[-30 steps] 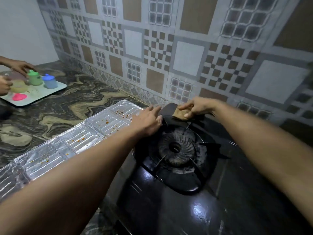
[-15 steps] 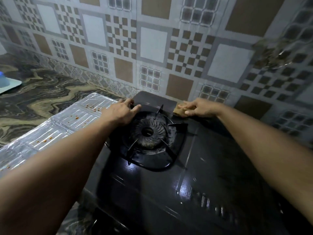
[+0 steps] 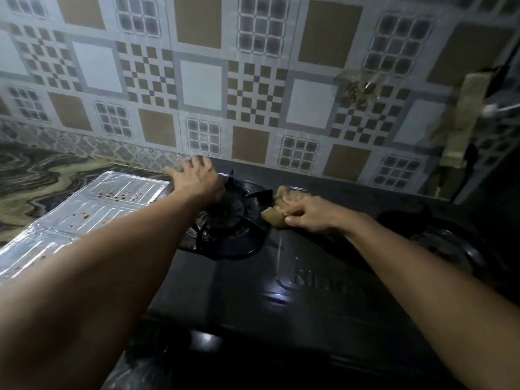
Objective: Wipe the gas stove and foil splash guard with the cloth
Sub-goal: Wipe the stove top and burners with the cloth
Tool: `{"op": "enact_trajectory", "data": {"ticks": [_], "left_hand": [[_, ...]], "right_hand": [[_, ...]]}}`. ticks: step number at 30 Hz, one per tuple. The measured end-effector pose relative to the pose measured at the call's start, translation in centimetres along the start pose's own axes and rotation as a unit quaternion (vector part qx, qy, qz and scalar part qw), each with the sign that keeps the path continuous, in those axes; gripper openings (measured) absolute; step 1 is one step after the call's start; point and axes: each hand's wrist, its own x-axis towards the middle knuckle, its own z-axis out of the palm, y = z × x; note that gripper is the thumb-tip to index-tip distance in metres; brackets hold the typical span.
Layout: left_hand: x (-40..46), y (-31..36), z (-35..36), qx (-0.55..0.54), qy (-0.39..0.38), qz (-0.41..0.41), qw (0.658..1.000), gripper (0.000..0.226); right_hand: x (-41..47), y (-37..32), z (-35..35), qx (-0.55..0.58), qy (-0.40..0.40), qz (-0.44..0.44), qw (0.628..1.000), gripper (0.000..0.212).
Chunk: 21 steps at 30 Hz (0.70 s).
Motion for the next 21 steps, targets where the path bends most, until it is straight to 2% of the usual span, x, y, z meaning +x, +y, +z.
{"op": "enact_trajectory", "data": {"ticks": [3,5,10,15,21], "left_hand": [[-1.5,3.4,0.4,-0.038,-0.007,0.089,0.995,0.061],[-2.2,4.9,0.8,-0.059,-0.02,0.116,0.991,0.055],[-2.7,5.6,1.7,-0.067,-0.058,0.097,0.991,0.058],[-2.0,6.6,1.0,-0.093,-0.043,0.061,0.993,0.067],[-0.4,9.6,1.1,-0.055,-0.02,0.034,0.998,0.074]], "right_hand": [[-0.7,-0.3,1.0,0.005,0.008,0.027,1.0,0.048],[-0.4,-0.2,1.3,-0.026,0.003,0.042,0.999,0.049],[1.4,0.2,1.0,-0.069,-0.021,0.065,0.995,0.049],[5.1,1.8,-0.5,-0.067,-0.034,0.075,0.994,0.049],[7.7,3.9,-2.2,-0.07,-0.051,0.041,0.995,0.051]]}}
